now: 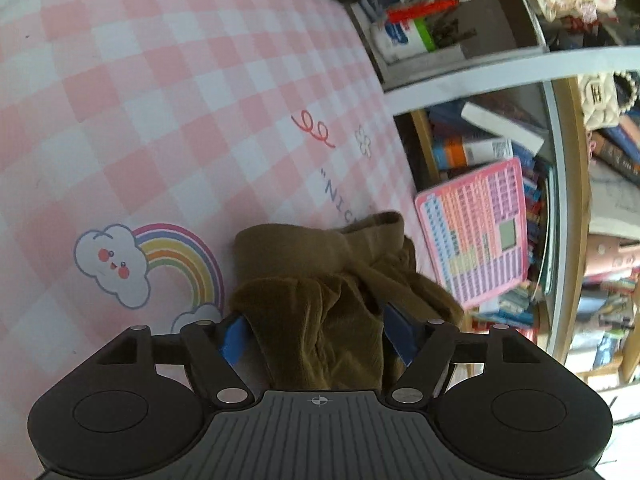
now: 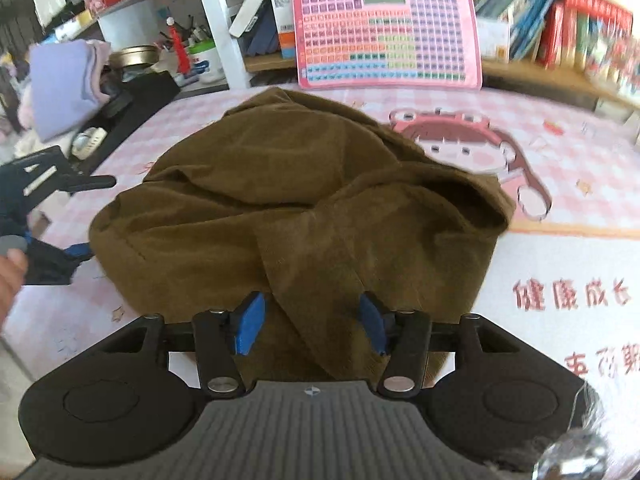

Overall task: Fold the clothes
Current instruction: 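Hold the garment up with both tools and shake it out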

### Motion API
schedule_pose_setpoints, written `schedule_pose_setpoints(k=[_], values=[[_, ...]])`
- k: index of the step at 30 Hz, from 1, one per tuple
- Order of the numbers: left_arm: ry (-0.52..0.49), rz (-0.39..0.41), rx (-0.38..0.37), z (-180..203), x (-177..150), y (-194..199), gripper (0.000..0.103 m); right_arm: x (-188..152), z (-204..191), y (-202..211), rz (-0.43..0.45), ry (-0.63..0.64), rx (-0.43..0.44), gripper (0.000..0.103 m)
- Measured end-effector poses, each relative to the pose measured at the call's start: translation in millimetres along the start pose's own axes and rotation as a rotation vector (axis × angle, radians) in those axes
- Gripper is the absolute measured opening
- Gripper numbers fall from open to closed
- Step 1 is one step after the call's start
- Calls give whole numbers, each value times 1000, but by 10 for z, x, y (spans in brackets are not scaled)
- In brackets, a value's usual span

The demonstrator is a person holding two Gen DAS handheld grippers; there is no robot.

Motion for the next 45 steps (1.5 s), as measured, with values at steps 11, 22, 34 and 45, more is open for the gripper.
schedule_pose_setpoints(k=[11, 22, 34, 45], values=[[-96, 17, 45, -116, 376, 450, 77, 59, 333, 439, 172, -302, -309, 6], [-337, 51, 92, 248, 538, 213, 76, -766, 1047, 805, 2, -633, -581, 5], [-797, -19, 185, 648, -39, -218, 6, -865, 1080, 798, -9, -630, -509, 6], [-788, 10, 44, 436, -556, 522, 2, -979, 1413, 735, -51, -634, -455, 6]])
Point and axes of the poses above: each gripper's, at about its wrist camera, not at the fingertips, and y roughly against the way its jaws point, z to its right, x to its top, the point moved 1 cm from there along -y, roughly the way its jaws point, and after that the axes turned 13 degrees about y, right-handed, at the moved point
